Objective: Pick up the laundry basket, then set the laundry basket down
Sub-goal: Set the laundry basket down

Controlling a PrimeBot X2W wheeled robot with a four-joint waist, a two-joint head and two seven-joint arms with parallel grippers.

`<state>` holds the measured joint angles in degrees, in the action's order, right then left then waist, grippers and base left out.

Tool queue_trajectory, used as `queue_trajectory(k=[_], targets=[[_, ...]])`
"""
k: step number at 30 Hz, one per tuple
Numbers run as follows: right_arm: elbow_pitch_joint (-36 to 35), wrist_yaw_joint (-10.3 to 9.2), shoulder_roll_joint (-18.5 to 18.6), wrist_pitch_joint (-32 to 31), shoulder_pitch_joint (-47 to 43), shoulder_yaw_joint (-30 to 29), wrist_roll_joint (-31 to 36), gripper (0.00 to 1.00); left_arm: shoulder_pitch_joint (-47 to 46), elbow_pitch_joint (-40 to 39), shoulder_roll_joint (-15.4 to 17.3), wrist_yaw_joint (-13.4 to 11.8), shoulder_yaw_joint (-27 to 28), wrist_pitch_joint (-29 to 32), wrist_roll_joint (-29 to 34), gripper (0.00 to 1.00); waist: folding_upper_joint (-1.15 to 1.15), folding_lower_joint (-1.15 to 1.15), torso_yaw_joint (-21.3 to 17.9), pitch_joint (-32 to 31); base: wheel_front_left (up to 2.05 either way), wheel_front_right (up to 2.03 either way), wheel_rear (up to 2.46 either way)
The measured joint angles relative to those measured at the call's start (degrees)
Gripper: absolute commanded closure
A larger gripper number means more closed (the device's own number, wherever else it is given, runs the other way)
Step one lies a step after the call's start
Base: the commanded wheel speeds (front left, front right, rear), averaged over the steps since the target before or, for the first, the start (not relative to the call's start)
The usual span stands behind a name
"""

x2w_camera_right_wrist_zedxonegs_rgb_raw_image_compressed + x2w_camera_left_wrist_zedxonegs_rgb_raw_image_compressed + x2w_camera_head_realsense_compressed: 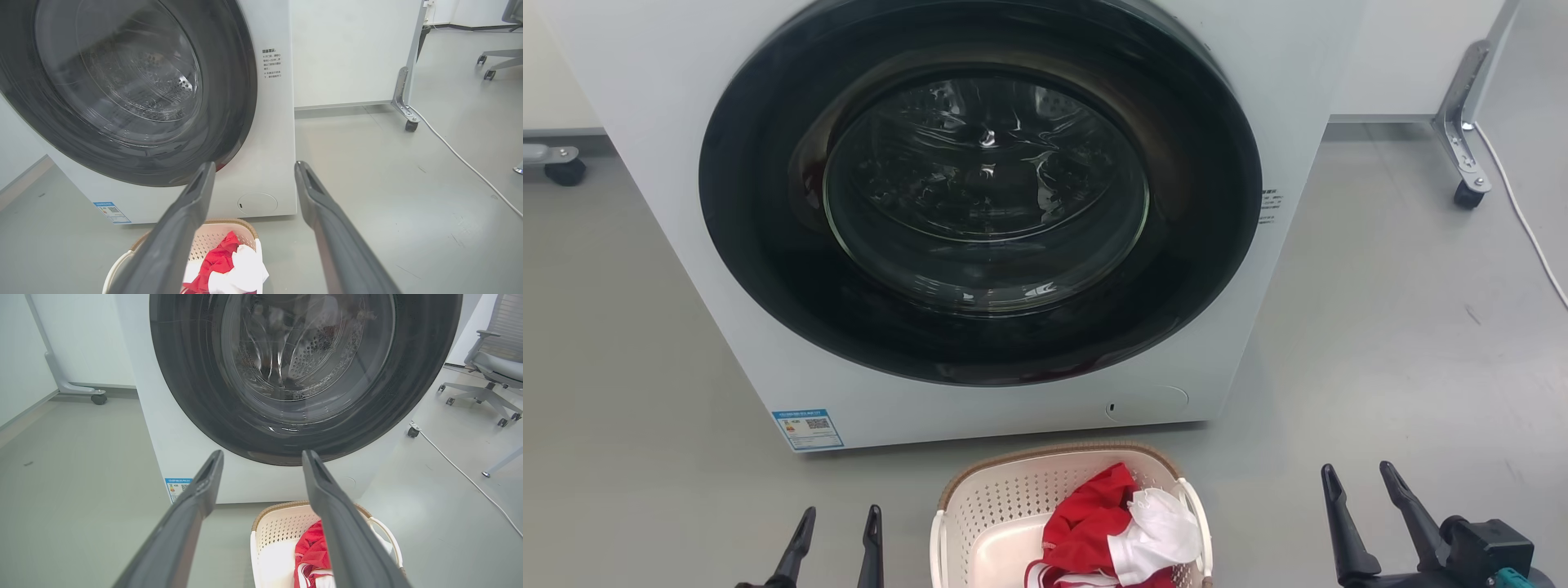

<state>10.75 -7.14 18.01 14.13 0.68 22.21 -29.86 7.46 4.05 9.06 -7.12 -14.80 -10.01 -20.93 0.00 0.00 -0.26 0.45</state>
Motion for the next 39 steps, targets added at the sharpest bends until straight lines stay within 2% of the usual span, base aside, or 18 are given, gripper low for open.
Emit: queue_trajectory(k=[10, 39], targets=[[-3.43, 0.00, -0.83, -2.18, -1.81, -3.07, 2.76, 0.00, 1.30, -3.39, -1.83, 0.00, 2.54, 2.72, 3.20, 0.00, 0.00, 0.00, 0.11, 0.04, 0.00, 0.00, 0.00], [-9.92, -0.01, -2.72, -8.70, -3.80, -6.70, 7.80, 0.00, 2.42, -8.72, -3.74, 0.00, 4.86, 8.44, 8.29, 0.00, 0.00, 0.00, 0.75, 0.95, 0.00, 0.00, 0.00]])
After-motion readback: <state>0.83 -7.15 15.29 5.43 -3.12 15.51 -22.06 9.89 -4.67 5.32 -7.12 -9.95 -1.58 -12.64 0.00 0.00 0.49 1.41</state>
